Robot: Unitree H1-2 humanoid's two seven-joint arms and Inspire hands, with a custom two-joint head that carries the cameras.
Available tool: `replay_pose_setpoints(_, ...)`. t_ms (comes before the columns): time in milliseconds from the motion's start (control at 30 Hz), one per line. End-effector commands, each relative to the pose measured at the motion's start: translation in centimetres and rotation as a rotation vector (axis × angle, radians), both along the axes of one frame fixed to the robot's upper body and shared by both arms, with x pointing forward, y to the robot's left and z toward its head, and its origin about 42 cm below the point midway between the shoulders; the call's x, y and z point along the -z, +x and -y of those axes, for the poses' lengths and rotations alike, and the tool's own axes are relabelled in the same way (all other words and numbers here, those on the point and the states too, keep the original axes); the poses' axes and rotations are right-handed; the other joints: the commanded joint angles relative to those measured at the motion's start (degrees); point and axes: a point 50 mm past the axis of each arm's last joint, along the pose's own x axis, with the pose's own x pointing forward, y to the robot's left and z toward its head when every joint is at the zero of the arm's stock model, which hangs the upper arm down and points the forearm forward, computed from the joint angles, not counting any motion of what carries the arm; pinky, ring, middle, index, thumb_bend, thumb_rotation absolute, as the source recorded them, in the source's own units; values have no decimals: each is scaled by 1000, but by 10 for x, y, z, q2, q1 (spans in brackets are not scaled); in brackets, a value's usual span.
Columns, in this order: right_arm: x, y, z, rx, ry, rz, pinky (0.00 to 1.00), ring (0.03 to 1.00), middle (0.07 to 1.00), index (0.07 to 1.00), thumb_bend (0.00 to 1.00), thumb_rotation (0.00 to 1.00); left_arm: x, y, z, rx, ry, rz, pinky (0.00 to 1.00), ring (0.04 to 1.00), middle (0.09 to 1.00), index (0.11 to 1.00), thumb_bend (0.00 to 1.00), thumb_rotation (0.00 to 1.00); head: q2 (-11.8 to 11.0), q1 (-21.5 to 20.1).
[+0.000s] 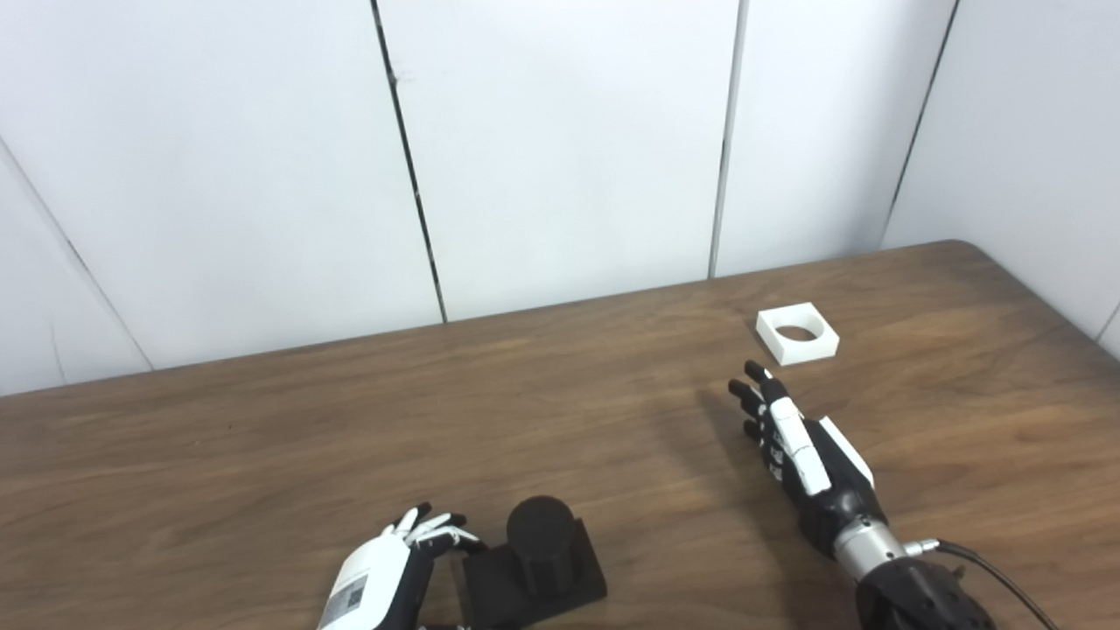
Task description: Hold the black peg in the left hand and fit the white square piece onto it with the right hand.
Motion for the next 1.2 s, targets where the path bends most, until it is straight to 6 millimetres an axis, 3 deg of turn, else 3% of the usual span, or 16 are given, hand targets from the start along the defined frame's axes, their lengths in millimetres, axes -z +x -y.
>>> replay_pose_setpoints(0, -15, 5, 1, -11, -12, 83, 1000, 1000, 953, 1000, 636, 975, 15, 1, -12, -1, 70, -77, 1000, 987, 861, 490, 501, 70, -1, 0)
replay_pose_setpoints(167, -15, 4, 0, -19, -28, 89, 1000, 1000, 952, 1000, 633, 988, 12, 6, -15, 40, 72, -95, 1000, 994, 866, 491, 500, 72, -3, -1)
replay_pose_setpoints(433, -11, 6, -5, -10, -19, 72, 1000, 1000, 940, 1000, 655, 940, 15, 13, -22, 60, 76, -105, 1000, 990, 864, 491, 500, 73, -26, -30)
replay_pose_setpoints(833, -17, 8, 1, -17, -19, 92, 1000, 1000, 945, 1000, 651, 958, 18, 12, -17, 23, 53, -78, 1000, 984, 864, 490, 501, 69, -24, -22)
replay_pose_setpoints(1000, -44, 21, 21, 3, -54, 163, 1000, 1000, 947, 1000, 619, 794, 20, 9, -14, 0, 47, -61, 1000, 978, 861, 491, 501, 69, -27, -24)
replay_pose_setpoints(1067, -61, 28, 31, 4, -73, 199, 1000, 975, 944, 988, 646, 600, 20, 9, -14, -6, 45, -62, 1000, 979, 862, 491, 501, 69, -28, -26)
replay_pose_setpoints(1167, -88, 40, 48, 22, -189, 239, 1000, 978, 945, 962, 701, 460, 20, 8, -13, -12, 42, -71, 1000, 986, 869, 491, 501, 68, -28, -33)
